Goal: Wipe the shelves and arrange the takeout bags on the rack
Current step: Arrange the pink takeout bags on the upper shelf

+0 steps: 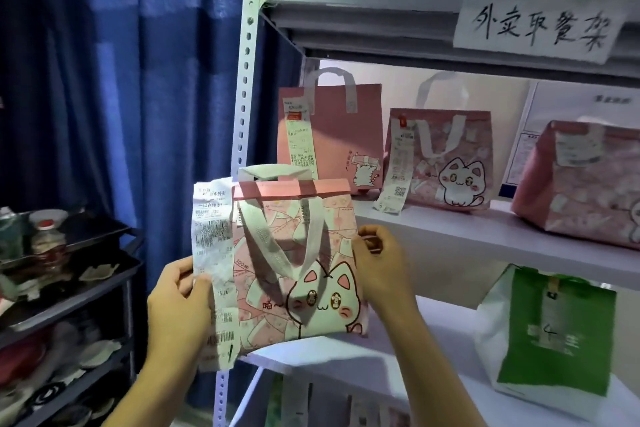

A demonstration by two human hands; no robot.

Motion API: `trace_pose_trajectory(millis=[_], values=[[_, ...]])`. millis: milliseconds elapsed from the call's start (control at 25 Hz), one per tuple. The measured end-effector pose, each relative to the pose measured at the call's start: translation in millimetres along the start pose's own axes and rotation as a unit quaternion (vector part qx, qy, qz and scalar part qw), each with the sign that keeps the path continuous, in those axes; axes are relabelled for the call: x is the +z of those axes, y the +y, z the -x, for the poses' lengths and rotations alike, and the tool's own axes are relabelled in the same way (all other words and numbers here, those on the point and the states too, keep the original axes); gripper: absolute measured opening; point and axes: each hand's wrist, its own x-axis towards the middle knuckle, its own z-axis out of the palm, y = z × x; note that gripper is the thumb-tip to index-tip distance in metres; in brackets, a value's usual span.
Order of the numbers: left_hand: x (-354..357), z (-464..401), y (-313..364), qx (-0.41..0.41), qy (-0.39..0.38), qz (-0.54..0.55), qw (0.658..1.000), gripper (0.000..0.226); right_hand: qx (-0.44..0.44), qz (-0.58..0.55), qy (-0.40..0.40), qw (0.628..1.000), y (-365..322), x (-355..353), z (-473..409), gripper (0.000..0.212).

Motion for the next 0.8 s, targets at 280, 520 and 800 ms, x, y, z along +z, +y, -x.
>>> trace_pose_trajectory(millis=[280, 520, 800], values=[[17.1, -13.5, 25.9, 0.019, 0.010, -0.004, 1.000, 0.027, -0.074, 0.056, 0.044, 0.995, -13.0, -32.6, -86.7, 0.009], [24.9, -17.9, 30.8, 0.015, 0.013, -0.006, 1.000, 0.027, -0.036, 0.081, 0.085, 0.992, 1.6, -62.0, -152.8, 0.018], [28.1, -26.2, 32.3, 0.019, 0.006, -0.020, 1.000, 0.029, -0.079, 0.116, 0.019, 0.990, -13.1, -8.7, -190.9, 0.037]])
